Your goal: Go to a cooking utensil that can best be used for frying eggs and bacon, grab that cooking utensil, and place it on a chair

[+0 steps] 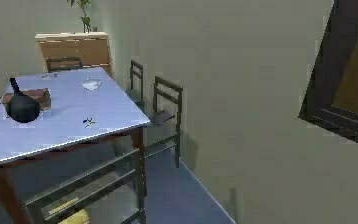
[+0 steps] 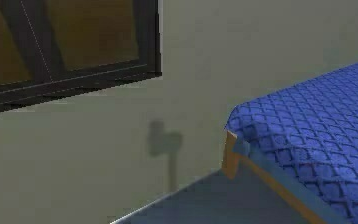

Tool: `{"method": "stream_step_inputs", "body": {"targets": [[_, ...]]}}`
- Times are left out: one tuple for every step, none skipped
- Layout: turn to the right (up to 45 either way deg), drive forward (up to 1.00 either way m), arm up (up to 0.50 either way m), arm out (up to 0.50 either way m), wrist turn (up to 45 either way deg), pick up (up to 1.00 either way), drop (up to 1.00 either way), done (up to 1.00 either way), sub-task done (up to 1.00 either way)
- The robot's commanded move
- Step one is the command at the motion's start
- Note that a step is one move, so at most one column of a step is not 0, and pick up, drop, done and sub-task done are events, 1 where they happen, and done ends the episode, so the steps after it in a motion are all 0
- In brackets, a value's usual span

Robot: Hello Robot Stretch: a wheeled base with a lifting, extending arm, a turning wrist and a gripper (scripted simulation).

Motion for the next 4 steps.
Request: {"method": "stream_step_inputs", "body": {"targets": [[-45.0,0.0,0.0,0.0,0.0,0.0,0.0,0.0,0.0],[-45.0,0.0,0.0,0.0,0.0,0.0,0.0,0.0,0.0],[-21.0,0.0,0.0,0.0,0.0,0.0,0.0,0.0,0.0],[0.0,1.0,0.0,0.0,0.0,0.0,0.0,0.0,0.0]]}}
